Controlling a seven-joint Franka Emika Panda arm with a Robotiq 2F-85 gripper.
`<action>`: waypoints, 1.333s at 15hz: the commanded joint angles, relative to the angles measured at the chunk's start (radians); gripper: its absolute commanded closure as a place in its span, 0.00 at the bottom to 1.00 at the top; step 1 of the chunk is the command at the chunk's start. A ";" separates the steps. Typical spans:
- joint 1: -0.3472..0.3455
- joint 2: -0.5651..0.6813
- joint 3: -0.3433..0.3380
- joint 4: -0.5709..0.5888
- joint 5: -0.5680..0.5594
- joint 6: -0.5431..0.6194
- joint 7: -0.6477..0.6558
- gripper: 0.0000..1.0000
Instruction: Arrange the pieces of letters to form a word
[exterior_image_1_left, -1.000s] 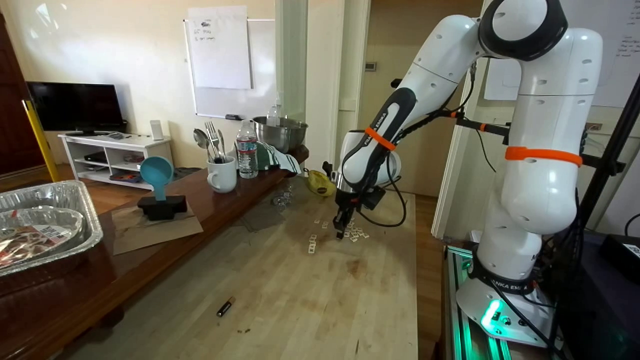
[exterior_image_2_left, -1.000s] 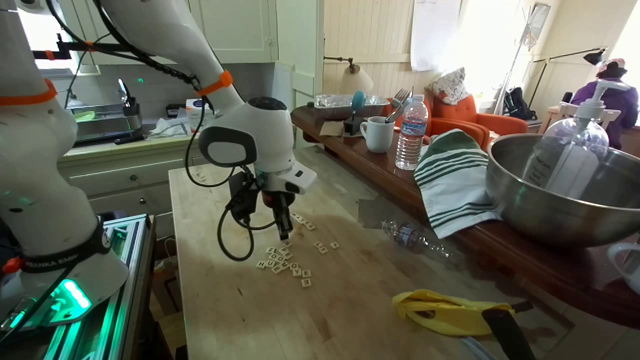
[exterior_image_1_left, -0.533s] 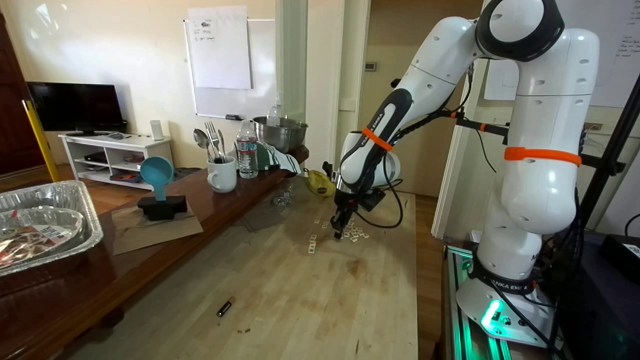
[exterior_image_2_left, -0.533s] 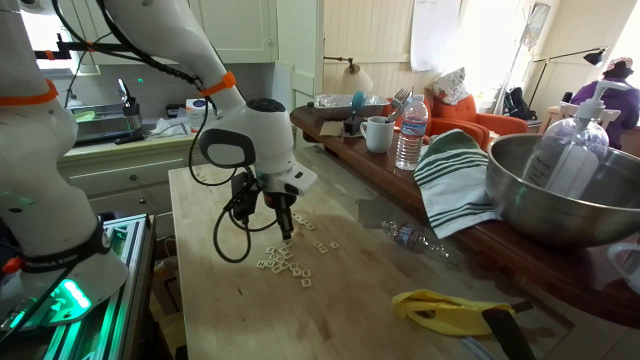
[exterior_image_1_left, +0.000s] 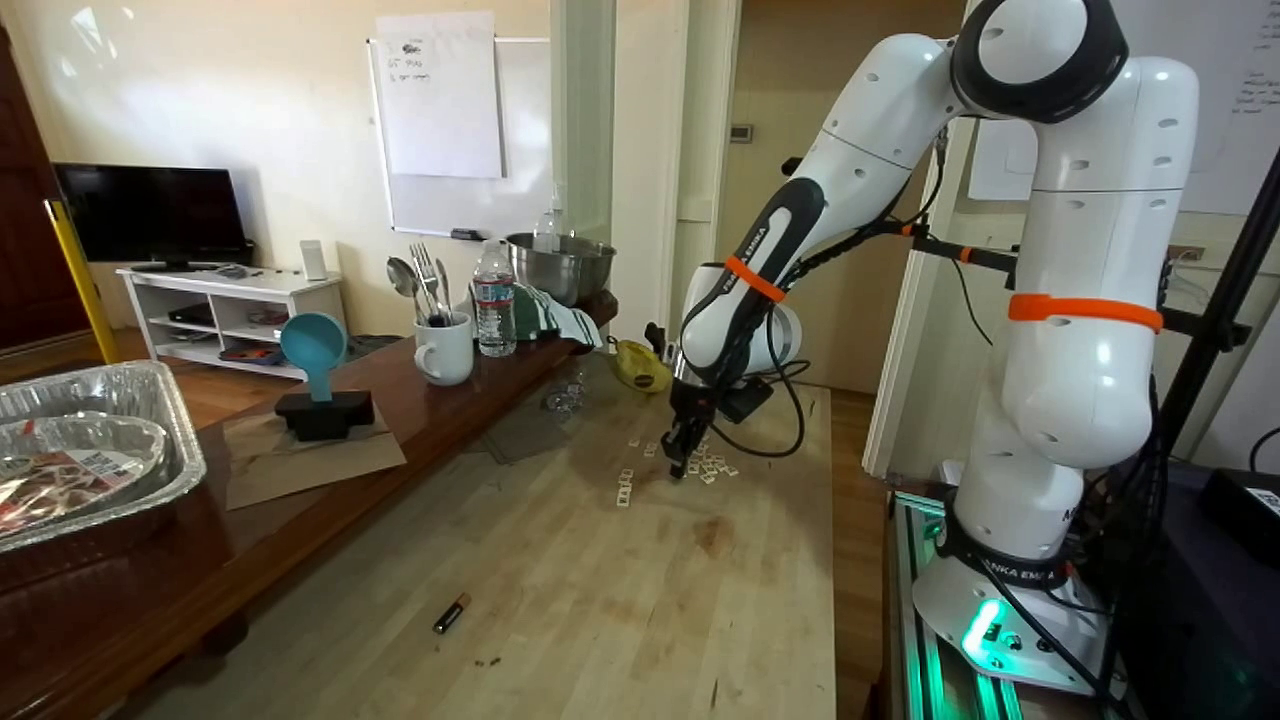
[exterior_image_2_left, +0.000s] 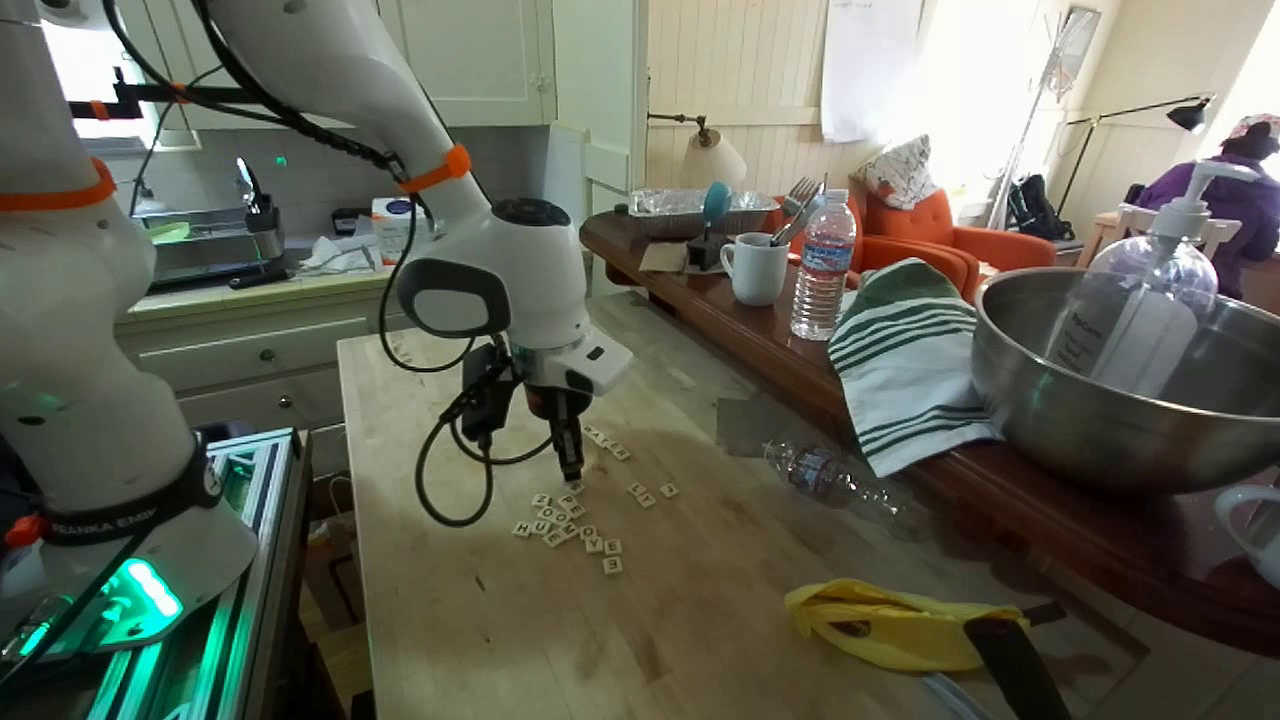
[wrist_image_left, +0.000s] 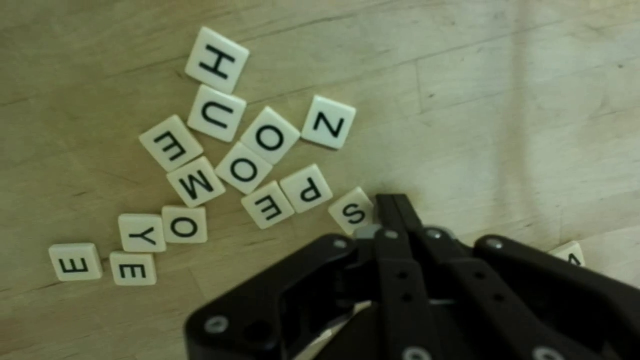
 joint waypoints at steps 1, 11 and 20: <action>0.000 0.006 -0.005 -0.012 0.007 0.033 0.029 1.00; -0.009 0.031 -0.022 0.005 -0.002 -0.001 0.035 1.00; -0.016 0.112 -0.014 0.081 -0.312 -0.108 -0.021 1.00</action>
